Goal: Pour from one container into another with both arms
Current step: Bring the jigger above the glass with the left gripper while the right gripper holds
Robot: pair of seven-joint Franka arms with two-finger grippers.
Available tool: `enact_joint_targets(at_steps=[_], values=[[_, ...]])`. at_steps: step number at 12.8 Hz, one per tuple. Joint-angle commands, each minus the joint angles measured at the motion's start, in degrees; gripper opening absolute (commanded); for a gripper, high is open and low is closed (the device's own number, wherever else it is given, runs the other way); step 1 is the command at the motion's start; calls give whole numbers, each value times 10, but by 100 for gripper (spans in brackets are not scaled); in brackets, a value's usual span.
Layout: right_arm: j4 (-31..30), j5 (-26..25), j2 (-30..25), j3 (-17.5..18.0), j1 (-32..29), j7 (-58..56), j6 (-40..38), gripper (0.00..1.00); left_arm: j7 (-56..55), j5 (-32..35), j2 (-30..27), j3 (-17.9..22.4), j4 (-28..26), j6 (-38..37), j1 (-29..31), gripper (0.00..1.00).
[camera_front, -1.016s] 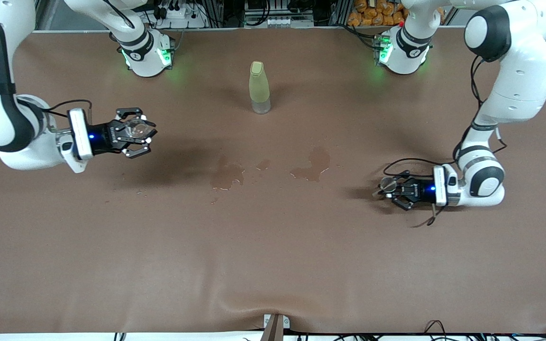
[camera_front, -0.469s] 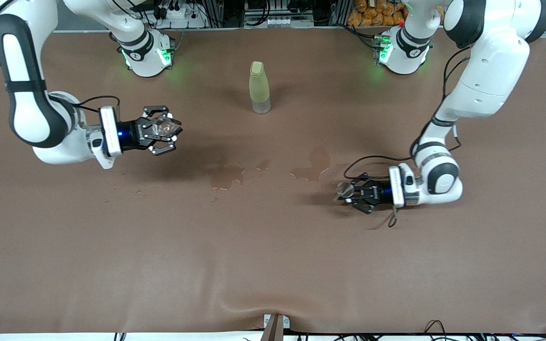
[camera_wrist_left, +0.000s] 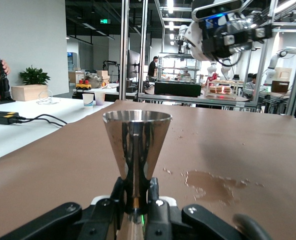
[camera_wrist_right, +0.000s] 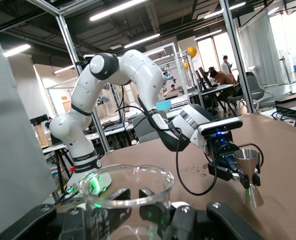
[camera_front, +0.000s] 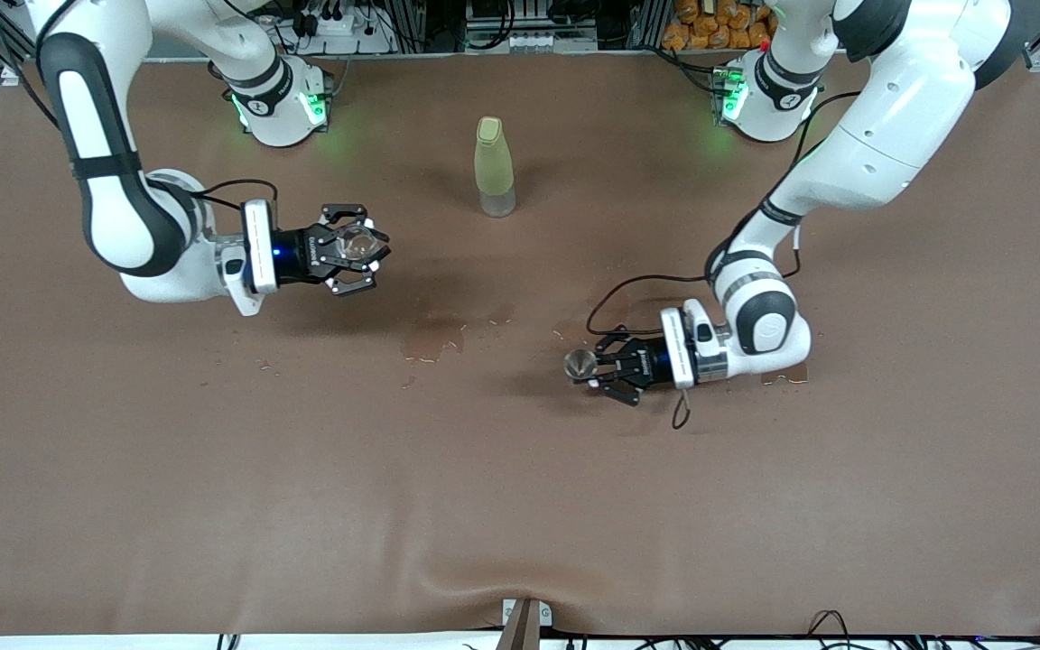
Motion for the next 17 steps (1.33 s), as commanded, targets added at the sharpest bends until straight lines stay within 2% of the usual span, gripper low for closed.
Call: enact_joint_targets(at_steps=[1, 9, 12, 17], values=[[-24, 45, -22, 2, 25, -8, 33, 0, 1, -42, -8, -4, -2, 17, -26, 0], [-23, 190, -21, 107, 38, -9, 143, 0, 1, -56, -10, -9, -3, 27, -88, 0], [-22, 229, -21, 143, 38, -11, 180, 0, 5, -53, -7, -10, -1, 27, -105, 0], [-22, 275, -18, 172, 45, -35, 223, 0, 12, -56, -4, -10, 0, 27, -128, 0]])
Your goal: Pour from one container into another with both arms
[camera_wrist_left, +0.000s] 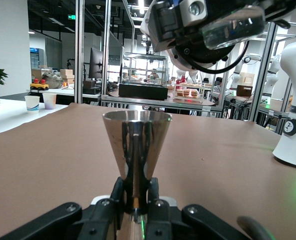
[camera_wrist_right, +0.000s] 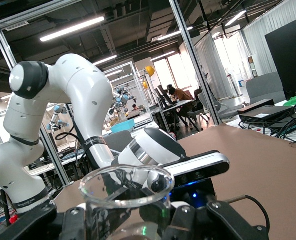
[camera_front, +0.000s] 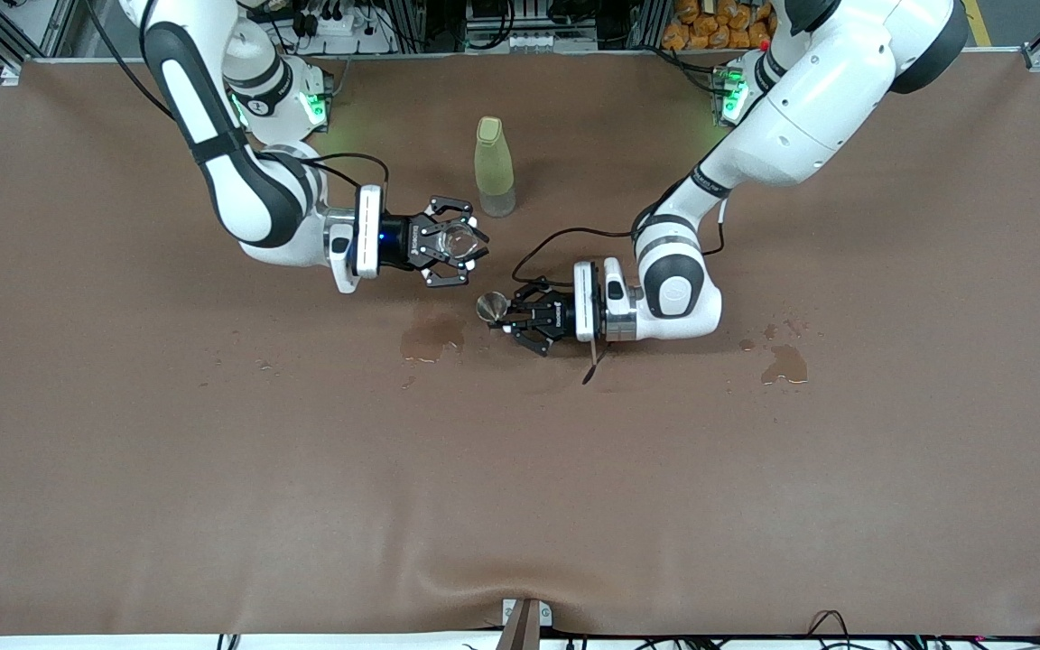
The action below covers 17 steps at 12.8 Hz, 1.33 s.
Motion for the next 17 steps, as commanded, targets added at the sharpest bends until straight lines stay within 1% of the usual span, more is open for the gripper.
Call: enact_joint_targets(at_steps=[1, 3, 5, 8, 14, 17], values=[[-13, 25, -18, 4, 9, -11, 20, 0, 14, -17, -3, 2, -1, 6, -13, 0], [-13, 26, -18, 7, 10, -11, 24, 0, 14, -26, -3, 2, 1, 7, -26, 0], [-12, 53, -18, 8, 25, -12, 40, 0, 15, -45, -3, 2, 2, 7, -36, 0], [-9, 74, -16, 19, 30, -23, 56, 0, 14, -45, -2, 2, 7, 6, -36, 0], [-14, 74, -15, 19, 29, -29, 56, 0, 15, -38, 4, 6, 7, 5, -28, 0], [-14, 74, -14, 19, 28, -12, 68, 0, 15, -37, 4, 6, 6, 5, -23, 0]])
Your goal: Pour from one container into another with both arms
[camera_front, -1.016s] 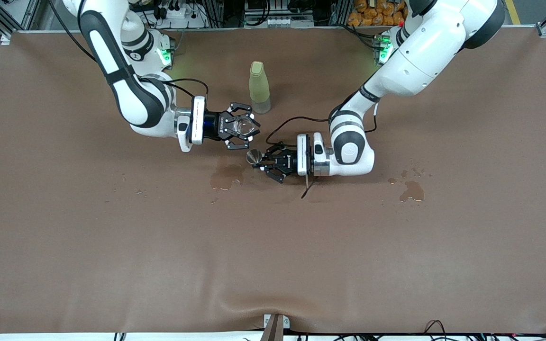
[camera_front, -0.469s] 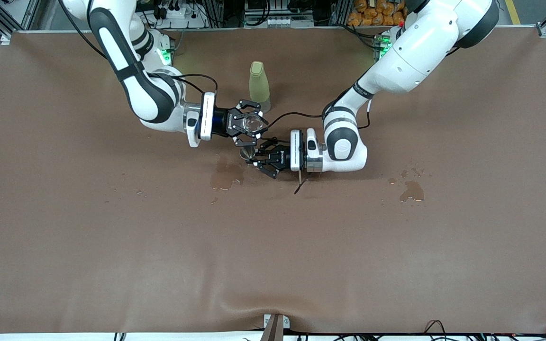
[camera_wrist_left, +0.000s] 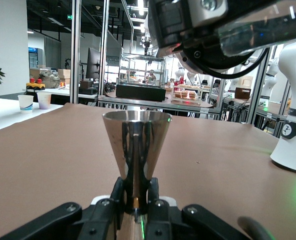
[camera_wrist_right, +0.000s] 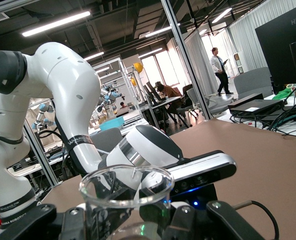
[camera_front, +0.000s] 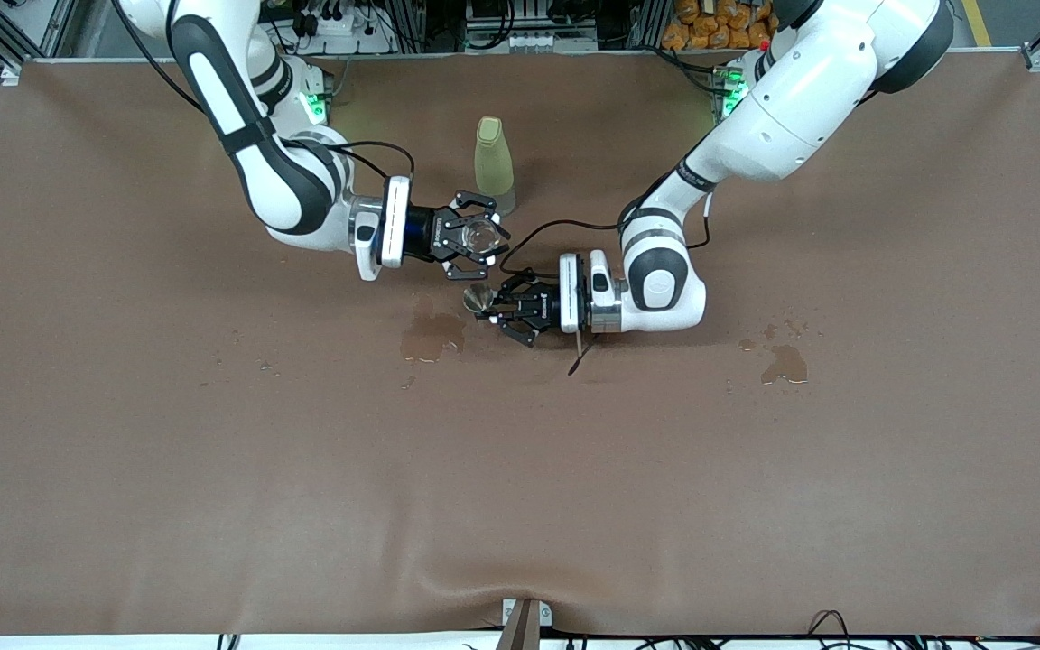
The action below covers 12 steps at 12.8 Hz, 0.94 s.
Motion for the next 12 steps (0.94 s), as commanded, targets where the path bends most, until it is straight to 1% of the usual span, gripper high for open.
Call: enact_joint_targets(at_steps=[1, 6, 10, 12], values=[[-11, 18, -14, 1, 2, 22, 16, 0, 10, -10, 1, -3, 2, 3, 5, 0], [-10, 18, -13, 2, 3, 118, 27, 0, 7, -10, 1, -2, 0, 3, 7, 0], [-8, 48, -13, 2, 16, 161, 30, 0, 6, -11, 1, -3, 0, 3, 8, 0], [-7, 62, -14, 15, 16, 181, 41, 0, 5, -11, 1, -2, 0, 3, 8, 0]])
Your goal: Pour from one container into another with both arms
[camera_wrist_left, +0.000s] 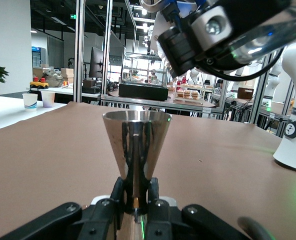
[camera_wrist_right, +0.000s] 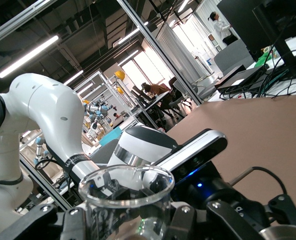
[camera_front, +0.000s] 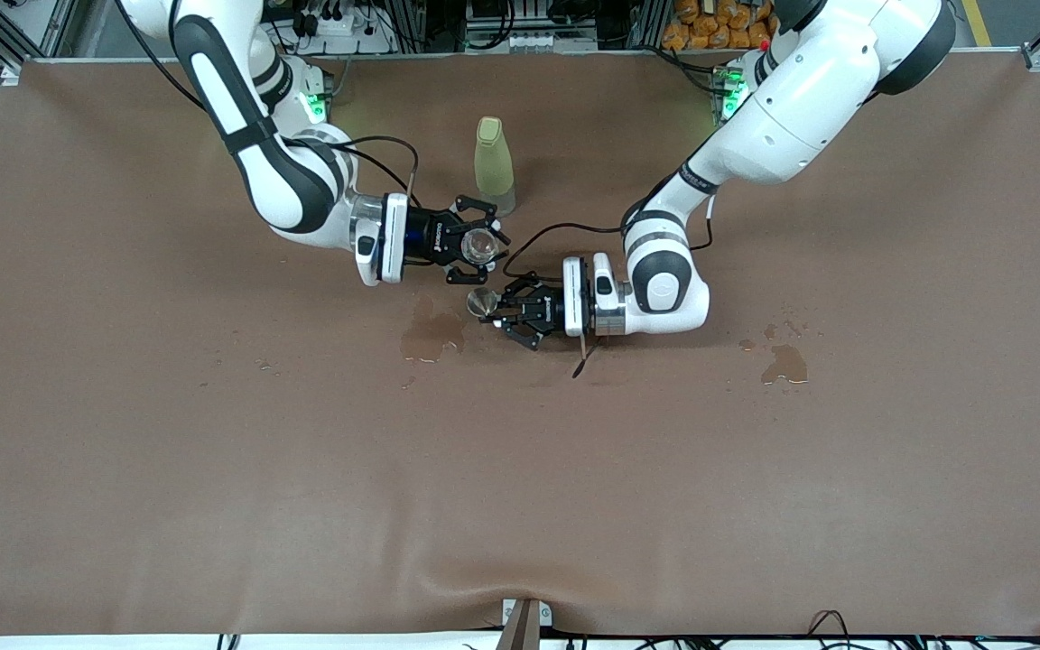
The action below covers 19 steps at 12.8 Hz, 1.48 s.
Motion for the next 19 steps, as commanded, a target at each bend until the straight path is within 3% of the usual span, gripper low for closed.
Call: enact_joint_targets(at_steps=[1, 19], values=[[-6, 39, -14, 15, 8, 26, 30, 0, 6, -11, -2, -3, -1, 3, 3, 0], [1, 62, -20, 30, 8, 255, 68, 0, 22, -5, -6, -3, -24, -2, 9, 0]])
